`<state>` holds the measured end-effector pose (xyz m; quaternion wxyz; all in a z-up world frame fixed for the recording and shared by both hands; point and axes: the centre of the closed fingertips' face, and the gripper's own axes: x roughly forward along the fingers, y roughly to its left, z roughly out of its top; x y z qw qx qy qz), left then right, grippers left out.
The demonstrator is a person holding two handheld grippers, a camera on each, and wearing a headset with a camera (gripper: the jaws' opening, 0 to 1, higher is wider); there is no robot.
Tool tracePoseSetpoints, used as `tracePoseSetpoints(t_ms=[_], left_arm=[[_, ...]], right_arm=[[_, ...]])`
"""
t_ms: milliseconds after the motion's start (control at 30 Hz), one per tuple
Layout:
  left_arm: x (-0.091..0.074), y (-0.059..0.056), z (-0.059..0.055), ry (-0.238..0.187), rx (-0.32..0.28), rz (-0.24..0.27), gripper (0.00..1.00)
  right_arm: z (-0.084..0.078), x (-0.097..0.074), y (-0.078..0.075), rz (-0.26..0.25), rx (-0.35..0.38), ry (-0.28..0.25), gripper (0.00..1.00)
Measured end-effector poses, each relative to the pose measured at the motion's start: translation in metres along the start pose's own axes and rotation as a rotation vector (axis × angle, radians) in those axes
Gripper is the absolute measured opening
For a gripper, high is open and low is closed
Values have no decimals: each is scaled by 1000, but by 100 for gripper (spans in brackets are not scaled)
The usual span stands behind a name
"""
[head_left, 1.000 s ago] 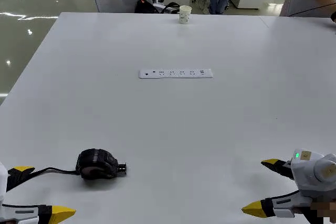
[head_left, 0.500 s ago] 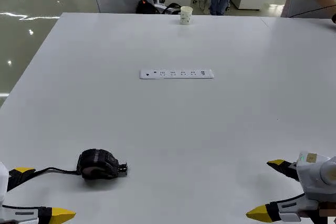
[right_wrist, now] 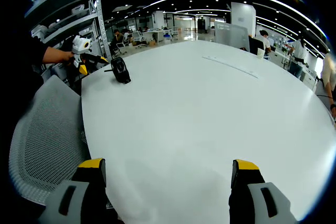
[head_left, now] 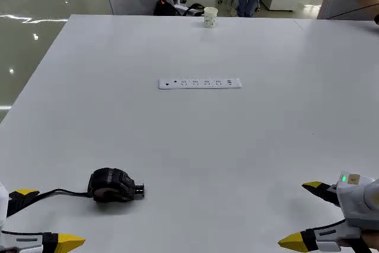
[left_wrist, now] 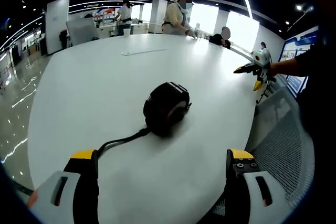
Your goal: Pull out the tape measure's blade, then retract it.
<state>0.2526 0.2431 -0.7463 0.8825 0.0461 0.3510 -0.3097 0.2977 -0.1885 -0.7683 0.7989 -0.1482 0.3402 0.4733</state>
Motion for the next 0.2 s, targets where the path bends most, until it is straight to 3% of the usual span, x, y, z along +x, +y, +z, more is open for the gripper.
tracePoseSetpoints(t_ms=[200], left_arm=[[0, 0, -1, 5, -6, -4, 99]], right_arm=[[0, 1, -2, -3, -2, 1, 99]])
